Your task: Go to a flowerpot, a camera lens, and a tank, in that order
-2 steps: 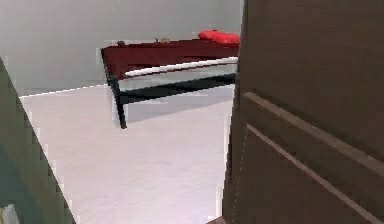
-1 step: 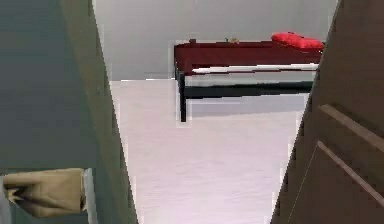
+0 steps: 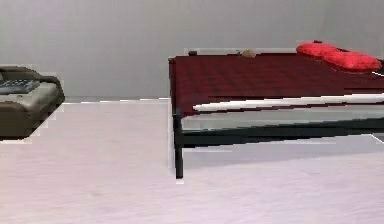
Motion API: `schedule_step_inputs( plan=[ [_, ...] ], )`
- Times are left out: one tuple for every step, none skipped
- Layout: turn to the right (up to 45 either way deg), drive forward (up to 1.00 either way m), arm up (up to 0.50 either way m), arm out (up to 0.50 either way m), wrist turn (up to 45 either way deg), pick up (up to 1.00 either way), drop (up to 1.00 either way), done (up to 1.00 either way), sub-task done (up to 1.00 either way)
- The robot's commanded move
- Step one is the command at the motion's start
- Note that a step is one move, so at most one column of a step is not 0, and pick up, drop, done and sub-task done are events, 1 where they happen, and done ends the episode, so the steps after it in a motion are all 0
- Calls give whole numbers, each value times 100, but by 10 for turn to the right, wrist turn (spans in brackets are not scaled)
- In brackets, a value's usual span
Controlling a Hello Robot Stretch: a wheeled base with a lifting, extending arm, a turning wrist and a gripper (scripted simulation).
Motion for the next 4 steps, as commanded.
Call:
schedule_step_inputs(
  plan=[
    [-210,0,0,0,0,0,0,0,0],
    [0,100,0,0,0,0,0,0,0],
    [-60,0,0,0,0,0,0,0,0],
    [0,25,0,0,0,0,0,0,0]
  ],
)
